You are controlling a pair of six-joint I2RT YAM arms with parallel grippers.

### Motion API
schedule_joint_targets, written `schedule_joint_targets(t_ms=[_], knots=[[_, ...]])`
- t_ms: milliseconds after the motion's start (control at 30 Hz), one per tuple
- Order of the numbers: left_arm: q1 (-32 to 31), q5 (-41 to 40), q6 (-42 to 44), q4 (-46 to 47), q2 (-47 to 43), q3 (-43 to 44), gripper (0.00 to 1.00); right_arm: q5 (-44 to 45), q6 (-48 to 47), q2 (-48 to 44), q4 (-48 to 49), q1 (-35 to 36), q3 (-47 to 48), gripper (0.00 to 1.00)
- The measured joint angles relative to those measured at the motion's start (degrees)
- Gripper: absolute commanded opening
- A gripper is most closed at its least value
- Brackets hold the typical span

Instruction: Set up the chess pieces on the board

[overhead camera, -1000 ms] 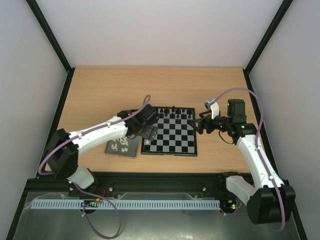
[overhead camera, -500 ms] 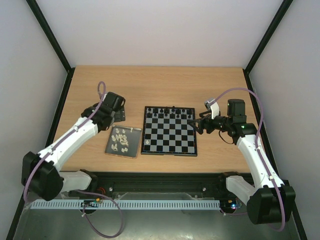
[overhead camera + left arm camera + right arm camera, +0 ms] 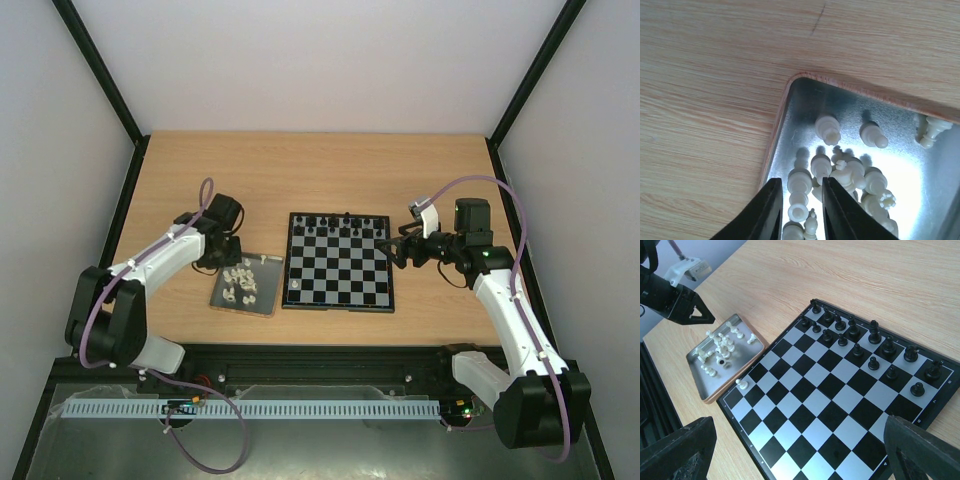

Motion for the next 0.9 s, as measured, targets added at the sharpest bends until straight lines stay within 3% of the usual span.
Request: schedule_joint_targets(t_ms=[900], knots=[[-0.02, 2.99, -0.42, -1.01, 2.97, -2.29, 0.07, -0.02, -0.17, 0.00, 0.00, 0.00, 0.00, 0.93]])
